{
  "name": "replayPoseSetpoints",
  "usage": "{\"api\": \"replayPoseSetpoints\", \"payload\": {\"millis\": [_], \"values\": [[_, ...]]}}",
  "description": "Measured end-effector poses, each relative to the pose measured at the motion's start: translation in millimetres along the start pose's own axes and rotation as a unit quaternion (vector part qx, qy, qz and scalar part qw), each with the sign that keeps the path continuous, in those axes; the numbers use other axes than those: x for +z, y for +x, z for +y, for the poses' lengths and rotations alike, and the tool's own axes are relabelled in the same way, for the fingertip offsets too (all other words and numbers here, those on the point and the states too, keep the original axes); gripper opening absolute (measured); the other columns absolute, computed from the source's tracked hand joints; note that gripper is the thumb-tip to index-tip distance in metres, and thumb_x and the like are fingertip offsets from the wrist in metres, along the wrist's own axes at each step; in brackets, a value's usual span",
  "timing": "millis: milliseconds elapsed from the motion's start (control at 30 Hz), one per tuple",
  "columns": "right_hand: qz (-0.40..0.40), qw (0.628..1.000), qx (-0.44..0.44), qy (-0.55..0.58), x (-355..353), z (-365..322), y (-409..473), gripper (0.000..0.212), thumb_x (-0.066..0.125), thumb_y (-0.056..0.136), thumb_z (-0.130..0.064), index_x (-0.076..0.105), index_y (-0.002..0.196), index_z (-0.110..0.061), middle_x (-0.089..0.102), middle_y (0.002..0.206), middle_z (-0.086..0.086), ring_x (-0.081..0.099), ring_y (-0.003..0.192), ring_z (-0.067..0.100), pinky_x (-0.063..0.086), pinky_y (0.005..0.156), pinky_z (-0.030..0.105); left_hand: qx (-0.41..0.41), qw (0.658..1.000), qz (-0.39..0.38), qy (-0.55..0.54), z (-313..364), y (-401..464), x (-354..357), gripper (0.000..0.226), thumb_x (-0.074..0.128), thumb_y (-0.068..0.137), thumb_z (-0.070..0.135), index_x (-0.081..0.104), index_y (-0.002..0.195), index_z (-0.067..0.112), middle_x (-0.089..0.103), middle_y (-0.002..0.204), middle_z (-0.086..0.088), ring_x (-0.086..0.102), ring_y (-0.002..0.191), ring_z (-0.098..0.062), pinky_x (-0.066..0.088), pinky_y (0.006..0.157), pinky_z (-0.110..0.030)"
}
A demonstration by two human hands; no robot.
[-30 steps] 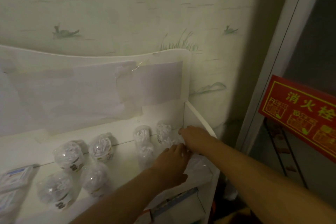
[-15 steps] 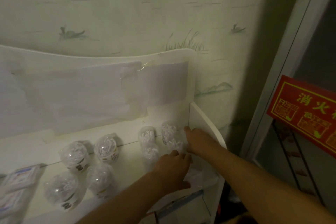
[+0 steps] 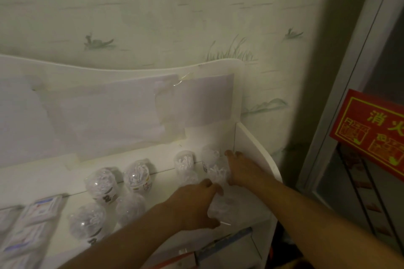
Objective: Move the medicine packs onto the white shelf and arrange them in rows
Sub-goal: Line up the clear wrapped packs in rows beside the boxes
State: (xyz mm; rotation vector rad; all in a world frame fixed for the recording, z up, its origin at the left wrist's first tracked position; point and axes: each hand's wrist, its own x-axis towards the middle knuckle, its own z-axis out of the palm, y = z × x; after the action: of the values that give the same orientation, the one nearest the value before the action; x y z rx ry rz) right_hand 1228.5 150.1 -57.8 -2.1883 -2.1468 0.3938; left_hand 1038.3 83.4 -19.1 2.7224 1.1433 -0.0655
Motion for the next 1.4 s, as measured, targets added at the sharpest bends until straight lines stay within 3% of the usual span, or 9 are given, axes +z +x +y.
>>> {"api": "replayPoseSetpoints", "payload": {"millis": [300, 467, 633, 900, 1167, 1300, 1400], "values": [[-0.006, 0.999, 0.01, 0.043, -19.5, -2.7, -7.2, 0.086, 0.071, 0.079, -0.038, 0.02, 0.148, -0.024, 0.04, 0.135, 0.017, 0.052, 0.117, 0.037, 0.051, 0.093, 0.045, -0.02, 0.996, 0.006, -0.084, -27.6, -13.7, -21.5, 0.075, 0.068, 0.072, 0.064, 0.036, 0.135, 0.04, 0.049, 0.131, 0.014, 0.053, 0.114, -0.01, 0.043, 0.094, -0.026], [-0.006, 0.999, 0.002, 0.045, -42.7, -1.5, -13.1, 0.095, 0.071, 0.079, -0.032, 0.012, 0.153, -0.022, 0.041, 0.138, 0.019, 0.05, 0.121, 0.035, 0.05, 0.095, 0.042, -0.018, 0.991, 0.01, -0.129, -26.3, -17.2, -33.7, 0.072, 0.068, 0.073, 0.064, 0.037, 0.132, 0.036, 0.047, 0.116, 0.024, 0.05, 0.103, 0.001, 0.036, 0.079, -0.004], [-0.009, 0.998, -0.022, 0.061, -59.3, 0.8, -22.1, 0.102, 0.076, 0.075, -0.033, 0.011, 0.153, -0.022, 0.04, 0.142, 0.016, 0.045, 0.127, 0.03, 0.047, 0.1, 0.038, 0.012, 0.999, 0.007, -0.044, -26.9, -21.3, -36.6, 0.071, 0.062, 0.068, 0.074, 0.042, 0.128, 0.044, 0.048, 0.126, 0.022, 0.051, 0.112, -0.003, 0.044, 0.095, -0.023], [0.006, 0.992, -0.069, 0.104, -63.5, 1.2, -36.2, 0.088, 0.072, 0.077, -0.025, 0.024, 0.151, -0.022, 0.036, 0.149, 0.009, 0.04, 0.133, 0.023, 0.04, 0.107, 0.033, 0.036, 0.996, -0.004, 0.08, -28.1, -20.5, -12.2, 0.079, 0.06, 0.074, 0.07, 0.031, 0.14, 0.037, 0.042, 0.138, 0.01, 0.044, 0.123, -0.015, 0.039, 0.101, -0.033], [0.106, 0.972, -0.114, 0.176, -67.1, -2.5, -40.9, 0.077, 0.071, 0.073, -0.027, 0.037, 0.142, -0.034, 0.036, 0.149, -0.006, 0.042, 0.131, 0.015, 0.037, 0.104, 0.024, 0.033, 0.992, 0.027, 0.122, -30.5, -27.8, 2.3, 0.074, 0.062, 0.081, 0.057, 0.029, 0.142, 0.032, 0.033, 0.147, 0.005, 0.04, 0.128, -0.018, 0.037, 0.102, -0.035], [0.141, 0.966, -0.109, 0.187, -74.0, -15.4, -50.0, 0.071, 0.071, 0.075, -0.032, 0.042, 0.139, -0.035, 0.04, 0.146, -0.005, 0.044, 0.129, 0.016, 0.039, 0.104, 0.027, 0.034, 0.99, 0.05, 0.125, -28.6, -32.4, 7.2, 0.073, 0.062, 0.082, 0.053, 0.028, 0.144, 0.031, 0.031, 0.148, 0.004, 0.042, 0.127, -0.019, 0.04, 0.101, -0.035], [0.147, 0.97, -0.099, 0.167, -73.2, -27.0, -64.5, 0.068, 0.07, 0.077, -0.034, 0.042, 0.138, -0.04, 0.033, 0.144, -0.002, 0.053, 0.113, 0.016, 0.044, 0.096, 0.026, 0.031, 0.992, 0.053, 0.114, -29.8, -38.7, 8.1, 0.073, 0.062, 0.084, 0.051, 0.026, 0.145, 0.032, 0.031, 0.149, 0.004, 0.041, 0.129, -0.019, 0.039, 0.104, -0.035]]}}
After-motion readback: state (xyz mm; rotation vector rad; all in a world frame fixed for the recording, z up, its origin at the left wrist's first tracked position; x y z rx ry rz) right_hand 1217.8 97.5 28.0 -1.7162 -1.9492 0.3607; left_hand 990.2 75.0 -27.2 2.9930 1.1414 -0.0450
